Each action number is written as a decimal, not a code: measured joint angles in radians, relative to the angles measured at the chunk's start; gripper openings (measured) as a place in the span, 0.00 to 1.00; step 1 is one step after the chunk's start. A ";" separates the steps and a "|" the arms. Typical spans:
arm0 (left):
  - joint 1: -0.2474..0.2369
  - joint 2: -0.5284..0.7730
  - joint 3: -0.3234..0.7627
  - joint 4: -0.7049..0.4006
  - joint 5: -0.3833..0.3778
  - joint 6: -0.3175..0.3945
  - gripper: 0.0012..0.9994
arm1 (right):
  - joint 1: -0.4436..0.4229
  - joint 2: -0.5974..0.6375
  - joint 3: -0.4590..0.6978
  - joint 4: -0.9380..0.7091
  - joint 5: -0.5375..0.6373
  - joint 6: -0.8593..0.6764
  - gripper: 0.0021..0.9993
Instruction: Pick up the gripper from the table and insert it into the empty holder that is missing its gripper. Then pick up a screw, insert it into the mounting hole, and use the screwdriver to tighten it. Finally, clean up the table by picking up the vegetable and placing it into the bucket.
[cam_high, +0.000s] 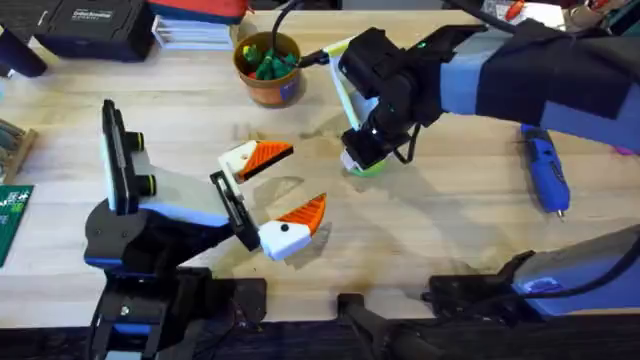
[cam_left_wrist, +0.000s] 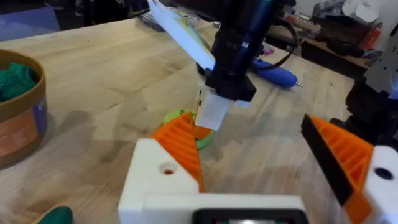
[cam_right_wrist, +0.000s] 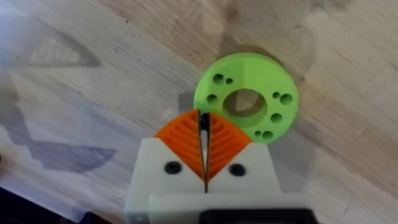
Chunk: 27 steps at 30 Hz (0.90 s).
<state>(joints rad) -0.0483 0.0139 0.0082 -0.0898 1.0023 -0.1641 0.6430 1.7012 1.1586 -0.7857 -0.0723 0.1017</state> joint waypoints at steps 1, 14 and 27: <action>0.000 0.000 0.000 0.000 0.000 0.000 0.99 | 0.000 0.000 0.006 -0.002 0.000 -0.003 0.01; 0.000 0.000 0.000 0.000 0.000 0.000 0.99 | -0.031 -0.008 0.435 -0.329 0.000 -0.013 0.01; 0.000 0.000 0.000 -0.005 0.049 0.084 0.99 | 0.187 -0.027 0.699 -0.439 -0.003 -0.004 0.01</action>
<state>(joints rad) -0.0483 0.0139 0.0082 -0.0952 1.0511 -0.0803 0.8304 1.6746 1.8572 -1.2251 -0.0750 0.0976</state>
